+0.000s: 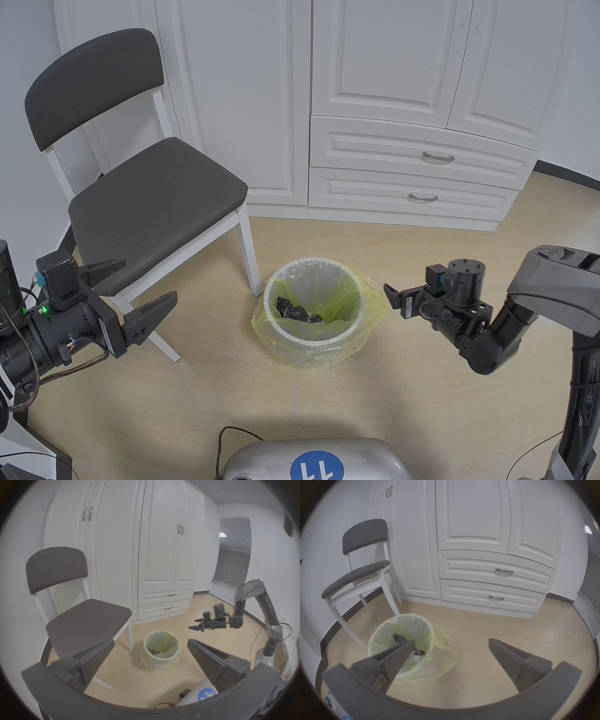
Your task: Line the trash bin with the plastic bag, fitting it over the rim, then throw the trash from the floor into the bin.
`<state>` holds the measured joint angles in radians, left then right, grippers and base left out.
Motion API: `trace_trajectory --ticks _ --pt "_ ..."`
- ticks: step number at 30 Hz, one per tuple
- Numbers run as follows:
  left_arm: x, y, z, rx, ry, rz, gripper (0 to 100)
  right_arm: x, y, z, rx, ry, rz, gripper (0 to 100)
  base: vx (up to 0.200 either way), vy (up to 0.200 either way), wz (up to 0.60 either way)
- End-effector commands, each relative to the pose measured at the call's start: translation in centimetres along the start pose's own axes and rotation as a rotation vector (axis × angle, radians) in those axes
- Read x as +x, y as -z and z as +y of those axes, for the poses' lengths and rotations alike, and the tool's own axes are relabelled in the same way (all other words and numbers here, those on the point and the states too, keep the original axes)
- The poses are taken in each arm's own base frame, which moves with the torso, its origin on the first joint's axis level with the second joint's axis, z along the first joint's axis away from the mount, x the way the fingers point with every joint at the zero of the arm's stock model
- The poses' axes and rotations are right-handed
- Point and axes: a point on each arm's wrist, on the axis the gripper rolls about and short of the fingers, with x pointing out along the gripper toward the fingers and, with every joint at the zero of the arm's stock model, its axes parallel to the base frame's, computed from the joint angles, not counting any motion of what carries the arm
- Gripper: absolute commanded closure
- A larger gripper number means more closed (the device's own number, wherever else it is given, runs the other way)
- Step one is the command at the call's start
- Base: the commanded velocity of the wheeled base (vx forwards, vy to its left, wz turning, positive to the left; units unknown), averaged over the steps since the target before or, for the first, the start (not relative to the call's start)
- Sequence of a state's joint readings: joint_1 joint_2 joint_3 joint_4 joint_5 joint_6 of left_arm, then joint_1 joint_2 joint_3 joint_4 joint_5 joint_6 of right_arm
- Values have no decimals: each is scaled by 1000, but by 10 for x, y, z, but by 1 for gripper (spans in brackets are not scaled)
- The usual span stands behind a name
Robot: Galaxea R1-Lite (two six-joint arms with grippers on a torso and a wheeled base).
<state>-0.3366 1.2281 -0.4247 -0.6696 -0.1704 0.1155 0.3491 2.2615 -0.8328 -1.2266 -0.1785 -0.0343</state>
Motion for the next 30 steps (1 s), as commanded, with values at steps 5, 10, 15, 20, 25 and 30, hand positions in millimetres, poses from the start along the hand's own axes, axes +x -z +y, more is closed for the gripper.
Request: trace_trajectory --ticks 5,10,15,20,25,30 --pt "-13 12 18 -70 -224 -46 0 -125 -11 -66 -23 112 -89 0 0 0 0" --pt "-16 19 30 -92 -305 -44 0 -134 -3 -78 -7 194 -42 0 0 0 0" --pt "-21 22 49 -96 -423 -65 0 -134 -8 -78 91 270 -73 0 0 0 0" --pt "-30 13 53 -95 -465 -167 0 -138 -33 -76 205 278 -197 0 0 0 0" --pt "-48 0 43 -80 -455 -301 0 -159 -67 -74 232 316 -350 0 0 0 0" --pt "-62 -12 37 -61 -456 -381 0 -185 -92 -75 242 336 -475 0 0 0 0"
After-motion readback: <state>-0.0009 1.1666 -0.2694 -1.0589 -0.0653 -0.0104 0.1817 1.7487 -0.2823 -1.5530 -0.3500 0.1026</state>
